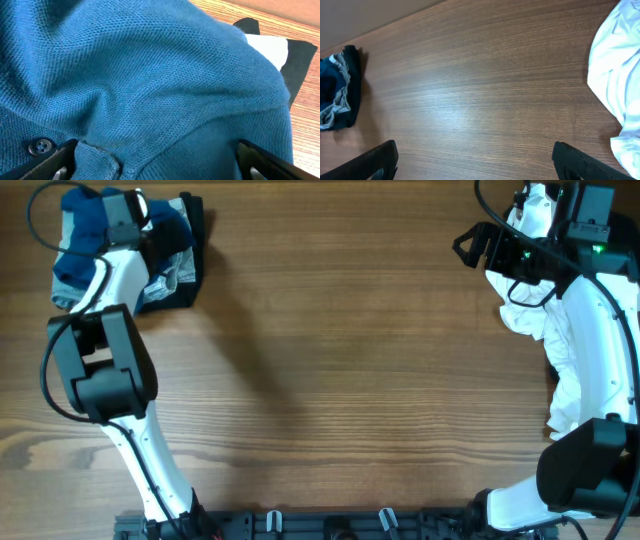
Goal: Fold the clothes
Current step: 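Place the teal shirt onto the folded shorts stack with the left gripper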
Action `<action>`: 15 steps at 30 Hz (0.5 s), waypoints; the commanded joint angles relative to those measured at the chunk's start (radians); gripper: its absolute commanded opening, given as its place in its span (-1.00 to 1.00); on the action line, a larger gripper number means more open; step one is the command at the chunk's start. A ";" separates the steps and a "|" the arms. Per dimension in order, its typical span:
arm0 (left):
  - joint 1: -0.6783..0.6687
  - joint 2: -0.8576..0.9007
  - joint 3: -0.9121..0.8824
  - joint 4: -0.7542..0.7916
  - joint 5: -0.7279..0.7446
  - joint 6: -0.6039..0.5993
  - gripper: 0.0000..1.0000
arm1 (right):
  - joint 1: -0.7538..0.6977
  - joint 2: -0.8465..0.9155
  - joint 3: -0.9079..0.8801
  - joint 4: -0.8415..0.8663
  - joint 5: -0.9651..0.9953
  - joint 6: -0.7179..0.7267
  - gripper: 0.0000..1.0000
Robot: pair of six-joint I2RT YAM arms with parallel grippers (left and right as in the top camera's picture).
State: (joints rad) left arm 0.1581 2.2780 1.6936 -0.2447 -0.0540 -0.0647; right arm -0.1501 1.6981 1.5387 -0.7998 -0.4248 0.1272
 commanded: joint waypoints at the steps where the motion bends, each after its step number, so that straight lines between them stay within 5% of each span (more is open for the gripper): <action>1: -0.089 0.080 -0.038 -0.026 0.060 -0.018 1.00 | 0.007 0.015 -0.009 0.006 0.008 0.003 1.00; 15: -0.030 -0.367 -0.038 -0.290 -0.050 -0.018 1.00 | 0.007 0.015 -0.009 0.021 -0.002 -0.020 1.00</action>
State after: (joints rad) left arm 0.1120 2.0396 1.6600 -0.4911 -0.0925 -0.0666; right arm -0.1501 1.6981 1.5387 -0.7845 -0.4248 0.1261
